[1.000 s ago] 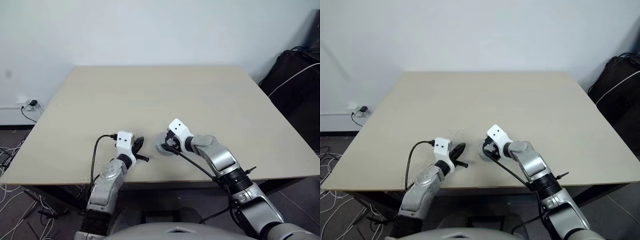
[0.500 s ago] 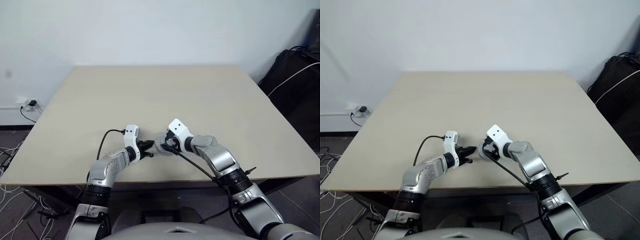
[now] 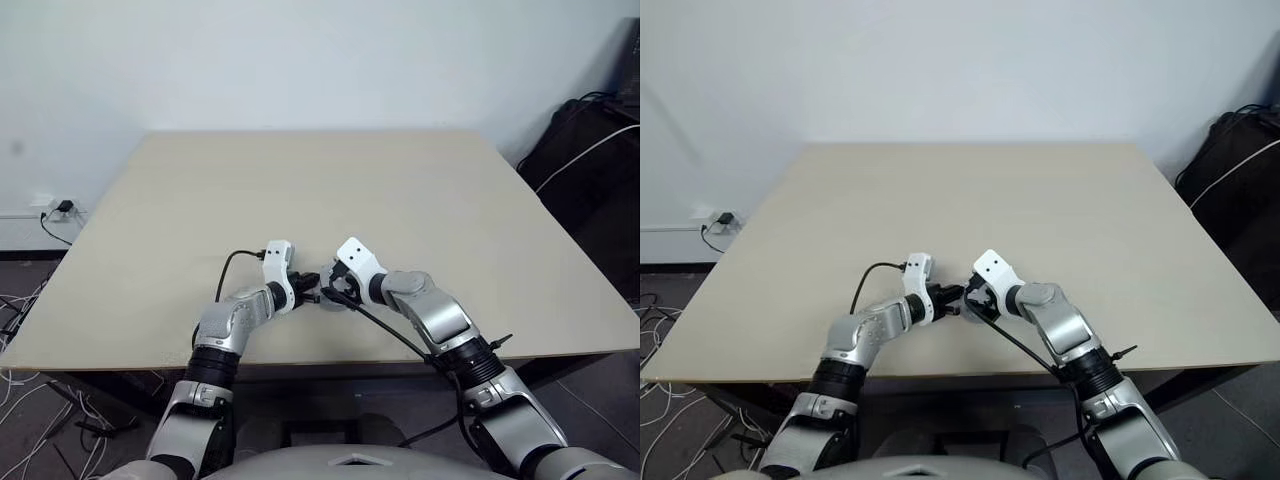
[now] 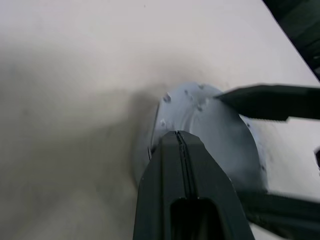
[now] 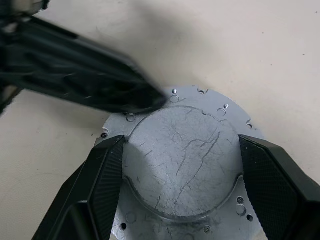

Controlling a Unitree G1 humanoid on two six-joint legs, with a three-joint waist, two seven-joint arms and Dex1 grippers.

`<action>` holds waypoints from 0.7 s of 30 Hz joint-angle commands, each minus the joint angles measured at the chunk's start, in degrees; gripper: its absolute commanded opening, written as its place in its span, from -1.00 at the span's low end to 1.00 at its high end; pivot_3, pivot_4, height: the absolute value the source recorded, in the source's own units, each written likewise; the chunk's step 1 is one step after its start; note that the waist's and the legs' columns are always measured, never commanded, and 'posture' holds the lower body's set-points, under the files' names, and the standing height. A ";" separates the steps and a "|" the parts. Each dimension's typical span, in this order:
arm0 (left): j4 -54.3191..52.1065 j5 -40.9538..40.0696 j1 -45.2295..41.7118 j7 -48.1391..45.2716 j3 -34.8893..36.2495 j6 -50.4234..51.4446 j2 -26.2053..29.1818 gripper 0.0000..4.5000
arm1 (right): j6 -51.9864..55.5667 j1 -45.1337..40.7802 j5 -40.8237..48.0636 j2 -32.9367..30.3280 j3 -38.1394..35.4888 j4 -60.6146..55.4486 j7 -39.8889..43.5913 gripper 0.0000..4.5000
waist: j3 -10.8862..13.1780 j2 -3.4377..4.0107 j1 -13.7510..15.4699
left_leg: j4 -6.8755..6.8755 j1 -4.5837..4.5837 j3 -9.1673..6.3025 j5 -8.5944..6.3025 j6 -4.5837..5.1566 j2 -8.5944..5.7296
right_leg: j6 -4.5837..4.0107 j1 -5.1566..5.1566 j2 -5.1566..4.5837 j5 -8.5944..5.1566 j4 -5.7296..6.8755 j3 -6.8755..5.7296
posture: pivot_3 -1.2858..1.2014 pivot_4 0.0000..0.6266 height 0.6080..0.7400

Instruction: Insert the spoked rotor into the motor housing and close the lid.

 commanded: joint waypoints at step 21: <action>2.63 0.80 -1.45 -2.45 -1.32 3.92 -1.35 -1.00 | 3.12 5.13 -0.10 -2.90 -1.39 -4.94 -0.42 0.99 | -0.07 -0.02 0.94 | -0.13 -0.07 -0.25 -0.07 0.06 -0.21 | 0.00 -0.02 -0.25 -0.02 -0.05 -0.02 | 0.03 -1.00 1.00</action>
